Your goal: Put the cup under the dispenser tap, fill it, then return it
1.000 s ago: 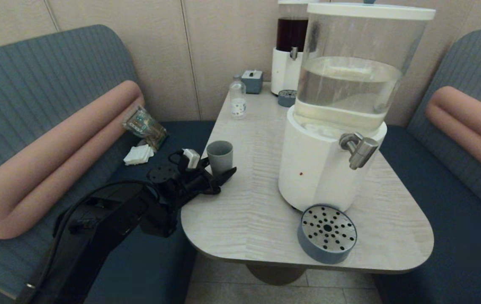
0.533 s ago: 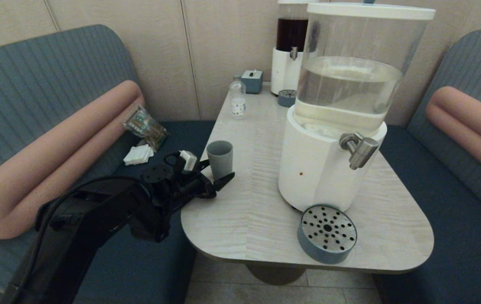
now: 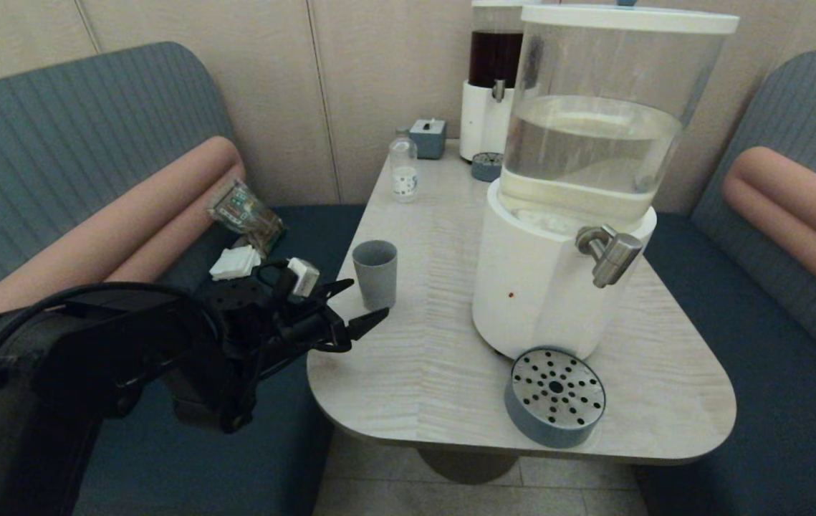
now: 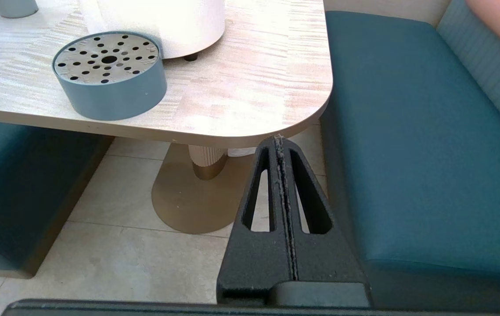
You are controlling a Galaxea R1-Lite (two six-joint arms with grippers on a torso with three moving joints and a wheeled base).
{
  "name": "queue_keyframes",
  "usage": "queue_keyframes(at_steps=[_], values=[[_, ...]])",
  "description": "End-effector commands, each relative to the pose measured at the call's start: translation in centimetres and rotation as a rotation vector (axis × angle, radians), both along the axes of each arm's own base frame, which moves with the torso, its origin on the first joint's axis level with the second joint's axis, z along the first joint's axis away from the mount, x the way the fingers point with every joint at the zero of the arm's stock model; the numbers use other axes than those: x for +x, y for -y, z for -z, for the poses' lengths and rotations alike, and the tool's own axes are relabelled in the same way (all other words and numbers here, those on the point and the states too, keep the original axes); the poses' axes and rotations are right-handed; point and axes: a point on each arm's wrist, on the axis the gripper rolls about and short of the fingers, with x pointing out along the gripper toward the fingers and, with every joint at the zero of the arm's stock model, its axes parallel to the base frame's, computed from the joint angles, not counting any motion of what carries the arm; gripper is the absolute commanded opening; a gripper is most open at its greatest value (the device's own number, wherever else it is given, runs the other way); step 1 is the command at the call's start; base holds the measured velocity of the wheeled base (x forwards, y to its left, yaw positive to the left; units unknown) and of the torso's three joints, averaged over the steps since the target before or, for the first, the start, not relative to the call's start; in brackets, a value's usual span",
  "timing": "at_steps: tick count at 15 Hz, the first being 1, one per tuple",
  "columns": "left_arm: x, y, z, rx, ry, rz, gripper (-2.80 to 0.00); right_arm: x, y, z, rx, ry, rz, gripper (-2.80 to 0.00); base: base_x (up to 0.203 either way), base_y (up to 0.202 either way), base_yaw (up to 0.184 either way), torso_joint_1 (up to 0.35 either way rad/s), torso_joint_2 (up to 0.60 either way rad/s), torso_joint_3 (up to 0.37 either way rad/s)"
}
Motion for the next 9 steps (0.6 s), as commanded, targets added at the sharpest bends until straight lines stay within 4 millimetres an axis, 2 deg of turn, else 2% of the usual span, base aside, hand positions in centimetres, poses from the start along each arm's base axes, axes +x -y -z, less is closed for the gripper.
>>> queue_keyframes(at_steps=[1,4,6,7,9], values=[[-1.7,-0.3,-2.0,-0.002,0.014,0.003,0.00,0.0,0.0,0.0,0.000,-0.001,0.001,-2.80,0.000,0.000,0.000,0.000,0.00,0.000],[-4.4,-0.9,-2.5,0.014,-0.035,0.002,0.00,0.0,0.0,0.0,0.000,-0.001,0.001,-2.80,0.000,0.000,0.000,0.000,0.00,0.000],[-7.2,-1.4,-4.1,0.019,-0.048,0.002,0.00,0.0,0.0,0.0,0.000,-0.001,0.001,-2.80,0.000,0.000,0.000,0.000,0.00,0.000],[-8.7,-1.7,-5.3,0.018,-0.037,0.002,-2.80,0.0,0.0,0.0,0.000,-0.001,0.001,-2.80,0.000,0.000,0.000,0.000,0.00,0.000],[-11.8,-2.3,-8.1,0.006,0.015,0.000,-2.80,0.0,0.0,0.0,0.000,-0.001,0.001,-2.80,0.000,0.000,0.000,0.000,0.00,0.000]])
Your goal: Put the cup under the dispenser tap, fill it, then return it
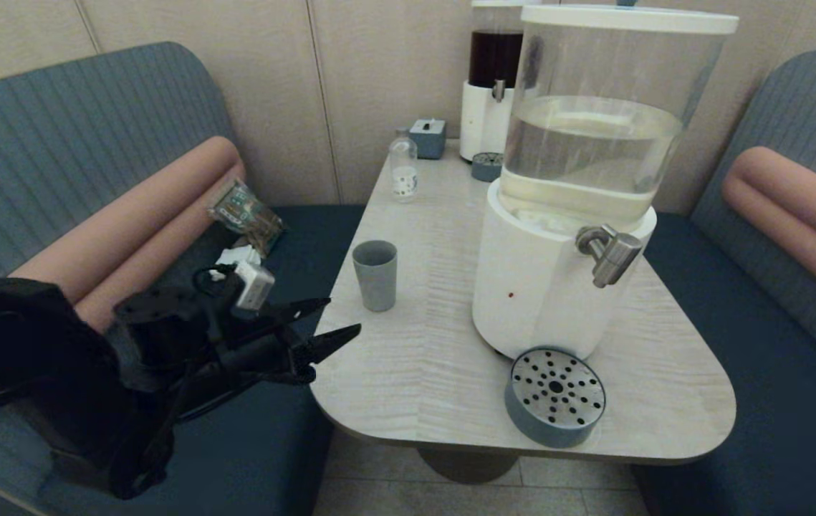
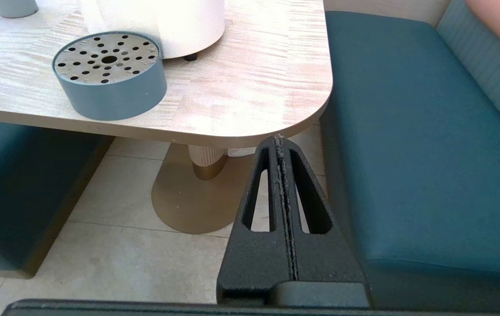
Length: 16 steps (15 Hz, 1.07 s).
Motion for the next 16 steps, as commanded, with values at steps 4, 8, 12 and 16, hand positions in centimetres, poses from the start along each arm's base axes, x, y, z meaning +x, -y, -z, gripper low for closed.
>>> queue_keyframes(at_steps=[4,8,12,16], values=[[-9.0,-1.9,-9.3,-0.095,0.269,-0.054,-2.80,0.0,0.0,0.0,-0.001,-0.001,0.000,-2.80,0.000,0.000,0.000,0.000,0.00,0.000],[-17.0,-4.4,-14.3,-0.272,0.475,-0.288,-2.80,0.0,0.0,0.0,-0.001,-0.001,0.000,-2.80,0.000,0.000,0.000,0.000,0.00,0.000],[-25.5,-6.3,-15.4,-0.338,0.615,-0.420,-2.80,0.0,0.0,0.0,-0.001,-0.002,0.001,-2.80,0.000,0.000,0.000,0.000,0.00,0.000],[-32.7,-6.8,-13.3,-0.278,0.571,-0.512,-2.80,0.0,0.0,0.0,-0.001,-0.001,0.000,-2.80,0.000,0.000,0.000,0.000,0.00,0.000]])
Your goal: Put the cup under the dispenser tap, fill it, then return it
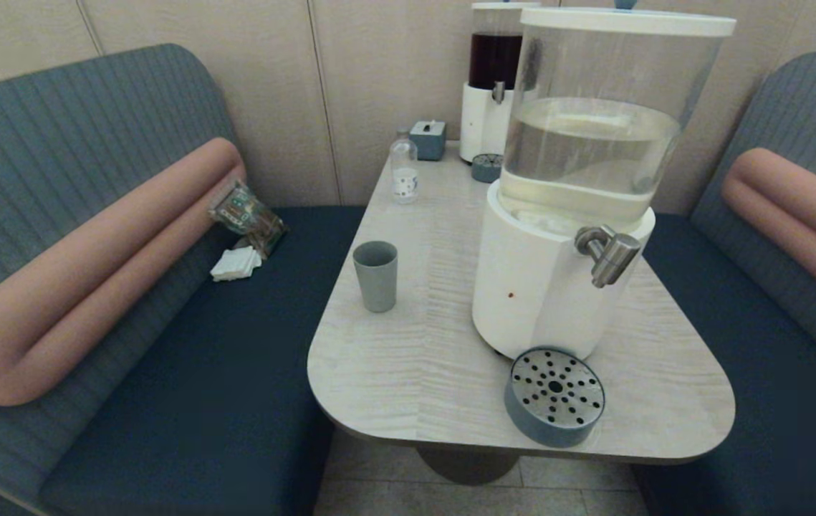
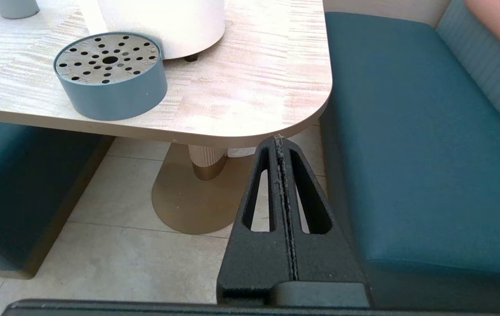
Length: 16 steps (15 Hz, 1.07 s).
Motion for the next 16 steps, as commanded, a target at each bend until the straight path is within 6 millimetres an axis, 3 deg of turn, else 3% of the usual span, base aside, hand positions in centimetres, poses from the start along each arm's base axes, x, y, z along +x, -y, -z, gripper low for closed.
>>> queue_keyframes(at_steps=[1,3,4,8,12,16], values=[[-5.0,-0.1,2.3,0.005,-0.011,-0.015,-2.80,0.0,0.0,0.0,0.000,-0.001,0.000,-2.80,0.000,0.000,0.000,0.000,0.00,0.000],[-7.2,-0.1,5.8,0.023,-0.117,-0.033,-2.80,0.0,0.0,0.0,0.000,-0.002,0.000,-2.80,0.000,0.000,0.000,0.000,0.00,0.000],[-7.2,-0.1,8.0,0.040,-0.209,-0.049,-2.80,0.0,0.0,0.0,0.000,-0.001,0.000,-2.80,0.000,0.000,0.000,0.000,0.00,0.000],[-4.1,-0.2,15.3,0.122,-0.449,-0.154,-2.80,0.0,0.0,0.0,0.000,-0.001,0.000,-2.80,0.000,0.000,0.000,0.000,0.00,0.000],[-3.9,-0.5,16.9,0.122,-0.605,-0.269,-2.80,0.0,0.0,0.0,0.000,-0.001,0.000,-2.80,0.000,0.000,0.000,0.000,0.00,0.000],[-4.0,-0.5,16.9,0.120,-0.616,-0.275,-2.80,0.0,0.0,0.0,0.000,-0.001,0.000,-2.80,0.000,0.000,0.000,0.000,0.00,0.000]])
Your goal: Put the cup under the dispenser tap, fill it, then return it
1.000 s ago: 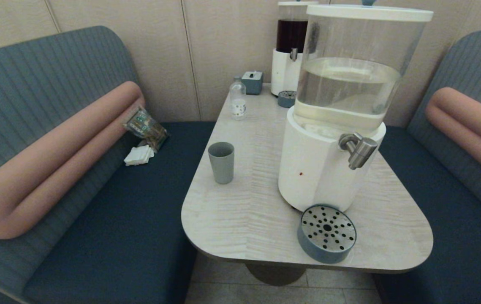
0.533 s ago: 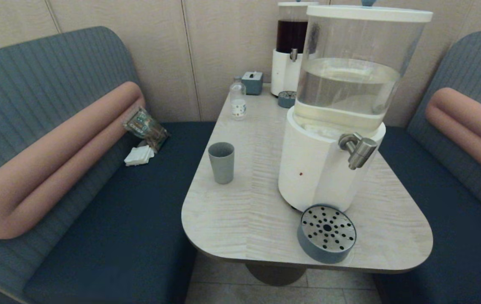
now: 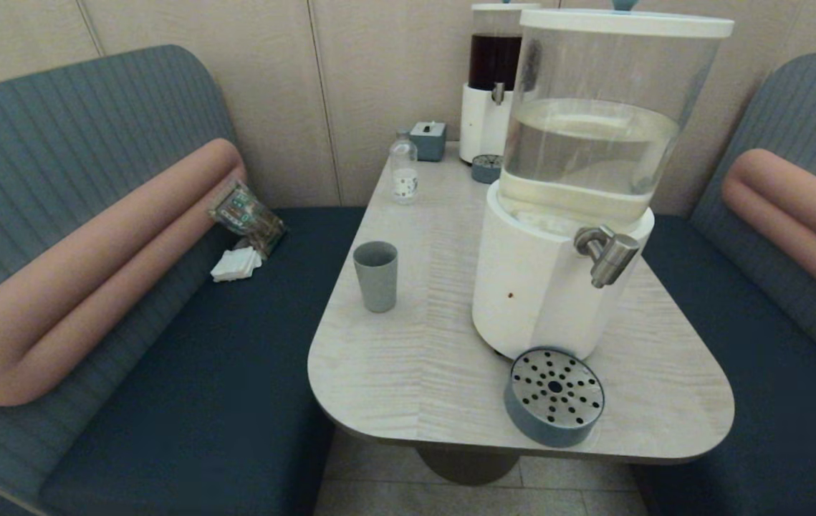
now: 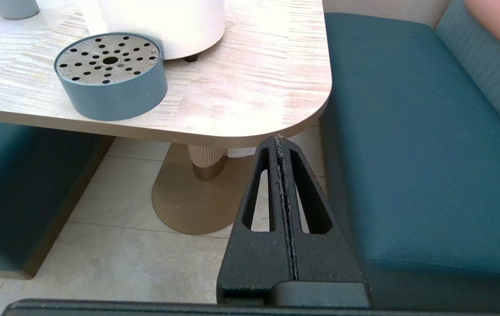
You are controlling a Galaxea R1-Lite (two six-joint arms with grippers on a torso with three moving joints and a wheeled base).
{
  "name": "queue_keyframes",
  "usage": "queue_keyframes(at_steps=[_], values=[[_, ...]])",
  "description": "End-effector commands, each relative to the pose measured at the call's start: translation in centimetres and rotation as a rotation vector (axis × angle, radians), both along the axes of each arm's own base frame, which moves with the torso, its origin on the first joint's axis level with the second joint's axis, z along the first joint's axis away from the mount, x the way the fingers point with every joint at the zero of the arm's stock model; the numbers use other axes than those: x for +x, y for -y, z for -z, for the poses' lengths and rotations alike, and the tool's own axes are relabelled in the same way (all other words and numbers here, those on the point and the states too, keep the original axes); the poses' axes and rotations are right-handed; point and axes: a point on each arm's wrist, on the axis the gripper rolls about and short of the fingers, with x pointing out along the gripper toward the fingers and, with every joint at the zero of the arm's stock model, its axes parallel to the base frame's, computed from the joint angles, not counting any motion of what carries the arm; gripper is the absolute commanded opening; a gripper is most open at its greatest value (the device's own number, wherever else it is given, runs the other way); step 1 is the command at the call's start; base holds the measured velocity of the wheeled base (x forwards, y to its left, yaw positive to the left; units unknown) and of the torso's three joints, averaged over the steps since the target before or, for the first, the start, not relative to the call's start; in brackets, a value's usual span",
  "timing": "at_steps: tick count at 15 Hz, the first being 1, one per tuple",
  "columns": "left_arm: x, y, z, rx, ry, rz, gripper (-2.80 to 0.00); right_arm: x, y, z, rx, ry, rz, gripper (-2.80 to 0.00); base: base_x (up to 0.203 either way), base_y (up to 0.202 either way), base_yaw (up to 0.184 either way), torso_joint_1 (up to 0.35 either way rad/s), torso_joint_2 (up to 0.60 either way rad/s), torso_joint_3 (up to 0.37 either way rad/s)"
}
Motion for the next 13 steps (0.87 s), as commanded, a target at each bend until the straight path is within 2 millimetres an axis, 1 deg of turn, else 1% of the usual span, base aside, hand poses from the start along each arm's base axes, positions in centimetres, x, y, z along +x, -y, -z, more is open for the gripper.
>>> queue_keyframes(at_steps=[1,13], values=[[0.05,0.00,0.01,-0.004,0.005,0.000,-2.80,0.01,0.00,-0.01,0.000,-0.001,0.000,-2.80,0.000,0.000,0.000,0.000,0.00,0.000],[0.07,0.00,-0.02,-0.005,0.013,0.000,-2.80,0.01,0.00,-0.02,0.000,0.000,0.000,-2.80,0.000,0.000,0.000,0.000,0.00,0.000]])
